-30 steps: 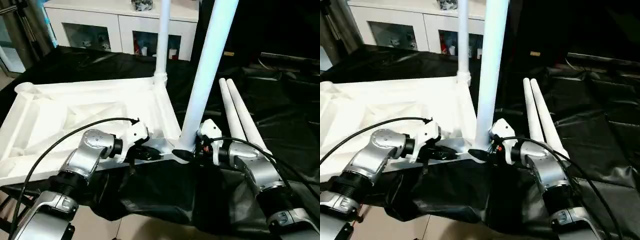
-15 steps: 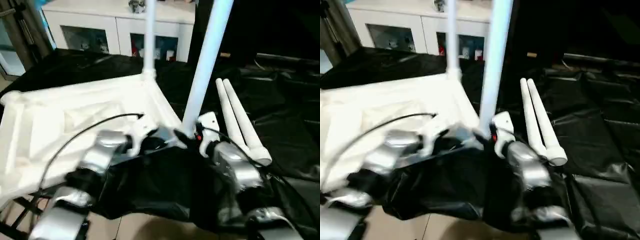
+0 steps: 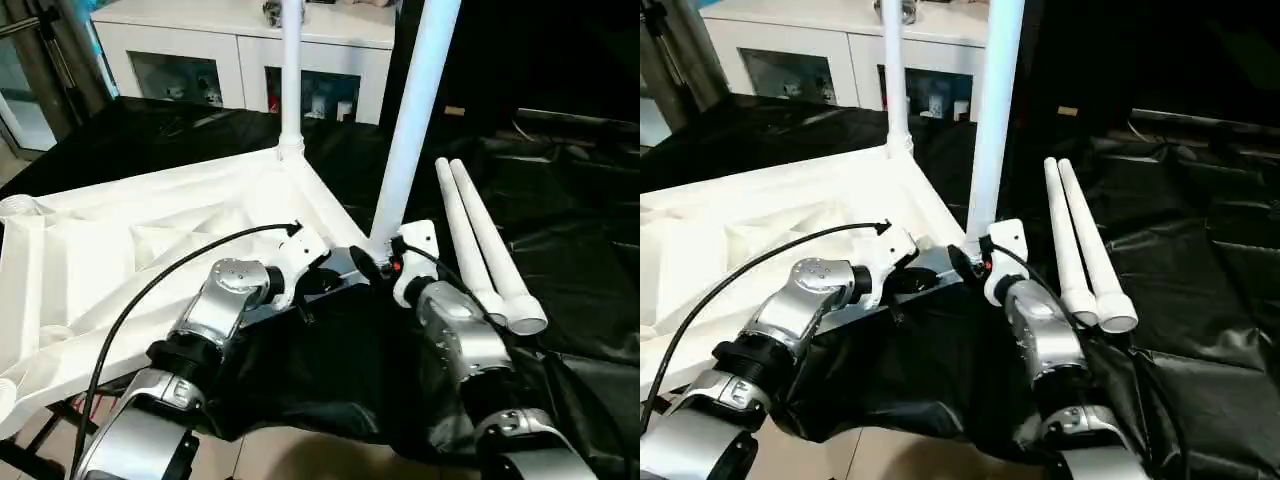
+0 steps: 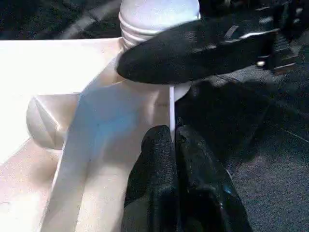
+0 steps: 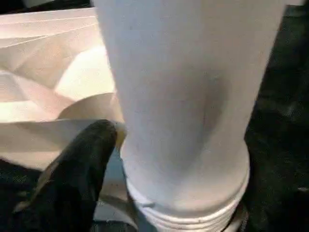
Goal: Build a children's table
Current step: Rotate leg to tighten
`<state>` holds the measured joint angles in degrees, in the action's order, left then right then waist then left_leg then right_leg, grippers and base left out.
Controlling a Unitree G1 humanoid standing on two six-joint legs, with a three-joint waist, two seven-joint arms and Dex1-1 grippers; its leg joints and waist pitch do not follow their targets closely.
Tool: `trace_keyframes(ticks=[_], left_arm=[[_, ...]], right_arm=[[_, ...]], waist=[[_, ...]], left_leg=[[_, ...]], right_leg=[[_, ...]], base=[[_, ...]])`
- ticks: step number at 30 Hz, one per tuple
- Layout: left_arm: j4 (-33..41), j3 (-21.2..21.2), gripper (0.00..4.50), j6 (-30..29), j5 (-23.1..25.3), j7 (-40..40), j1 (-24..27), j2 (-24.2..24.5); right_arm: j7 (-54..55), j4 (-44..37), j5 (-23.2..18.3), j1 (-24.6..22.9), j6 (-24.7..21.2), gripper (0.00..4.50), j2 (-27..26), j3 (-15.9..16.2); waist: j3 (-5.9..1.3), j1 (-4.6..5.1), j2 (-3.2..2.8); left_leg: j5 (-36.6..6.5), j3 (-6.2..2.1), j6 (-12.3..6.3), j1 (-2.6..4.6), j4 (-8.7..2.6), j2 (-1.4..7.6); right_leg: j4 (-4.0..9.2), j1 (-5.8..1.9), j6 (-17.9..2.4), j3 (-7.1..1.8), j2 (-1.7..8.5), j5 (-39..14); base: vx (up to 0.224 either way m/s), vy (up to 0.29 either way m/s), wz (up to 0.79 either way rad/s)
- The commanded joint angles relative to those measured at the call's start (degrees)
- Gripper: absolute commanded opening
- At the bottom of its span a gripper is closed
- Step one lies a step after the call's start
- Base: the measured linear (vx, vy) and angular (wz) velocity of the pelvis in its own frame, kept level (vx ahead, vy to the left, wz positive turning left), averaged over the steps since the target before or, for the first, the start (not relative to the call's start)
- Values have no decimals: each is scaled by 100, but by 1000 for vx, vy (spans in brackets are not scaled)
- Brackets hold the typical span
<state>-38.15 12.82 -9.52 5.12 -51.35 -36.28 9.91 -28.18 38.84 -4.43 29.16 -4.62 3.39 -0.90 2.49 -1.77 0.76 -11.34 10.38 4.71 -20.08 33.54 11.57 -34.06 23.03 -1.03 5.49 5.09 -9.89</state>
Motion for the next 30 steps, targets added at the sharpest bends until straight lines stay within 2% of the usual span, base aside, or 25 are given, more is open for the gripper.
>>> trace_keyframes(ticks=[1,3,6,8,12,16,17,20,22,27,29,30], left_arm=[[298,228,0,317,-282,-416,-20,-156],[445,275,0,404,-361,-899,94,83],[518,276,0,445,-416,-1127,145,187],[567,280,0,532,-448,-1373,201,330],[574,280,0,576,-476,-1603,226,483],[678,303,0,586,-560,-1989,286,658],[701,313,0,585,-577,-2110,303,718],[685,320,0,578,-574,-2248,303,820],[662,317,0,575,-580,-2233,291,844],[587,250,0,546,-553,-2032,247,781],[522,212,0,507,-531,-1851,202,695],[460,177,0,475,-510,-1672,149,605]], right_arm=[[-711,-21,29,-93,-151,392,-85,588],[-1604,-311,39,-223,-158,392,364,852],[-2049,-492,1,-298,-184,392,584,967],[-2550,-726,-64,-378,-297,392,850,1058],[-2911,-860,-143,-394,-428,392,1064,1103],[-3168,-973,-180,-410,-494,358,1201,1139],[-3242,-1004,-172,-420,-510,337,1233,1156],[-3347,-1076,-164,-453,-561,324,1259,1195],[-3352,-1117,-186,-481,-607,304,1235,1209],[-3127,-1102,-196,-554,-682,287,1058,1171],[-2780,-995,-129,-562,-652,284,914,1127],[-2362,-846,-30,-548,-606,284,770,1069]], waist=[[-302,6,-28],[-315,-11,-16],[-325,-5,-18],[-335,-6,-28],[-334,-28,-27],[-315,-35,-26],[-319,-37,-26],[-314,-36,-38],[-318,-39,-38],[-318,-29,-28],[-309,-23,-27],[-301,-15,-29]], left_leg=[[-1433,-58,-252,-11,-429,167],[-1308,-56,-323,-30,-416,164],[-1123,-51,-422,-47,-402,186],[-968,-43,-501,-37,-388,190],[-964,-31,-502,-15,-383,197],[-1139,-30,-428,-10,-393,197],[-1134,-29,-407,-8,-393,203],[-1154,-36,-368,-8,-405,208],[-1168,-34,-352,2,-402,205],[-1147,-39,-319,-10,-402,197],[-1163,-38,-303,-10,-406,192],[-1252,-43,-238,2,-413,191]], right_leg=[[503,-264,-976,-308,344,-1969],[479,-299,-1033,-308,341,-1784],[423,-315,-1153,-318,344,-1373],[375,-321,-1347,-318,332,-1006],[355,-323,-1451,-319,334,-903],[399,-318,-1338,-314,342,-1304],[397,-316,-1335,-321,345,-1311],[391,-310,-1328,-316,335,-1301],[389,-309,-1321,-319,335,-1306],[388,-312,-1317,-321,341,-1320],[403,-305,-1286,-323,340,-1406],[427,-289,-1224,-321,348,-1628]], base=[[0,0,0],[0,0,0],[0,0,0],[0,0,0],[0,0,0],[0,0,0],[0,0,0],[0,0,0],[0,0,0],[0,0,0],[0,0,0],[0,0,0]])
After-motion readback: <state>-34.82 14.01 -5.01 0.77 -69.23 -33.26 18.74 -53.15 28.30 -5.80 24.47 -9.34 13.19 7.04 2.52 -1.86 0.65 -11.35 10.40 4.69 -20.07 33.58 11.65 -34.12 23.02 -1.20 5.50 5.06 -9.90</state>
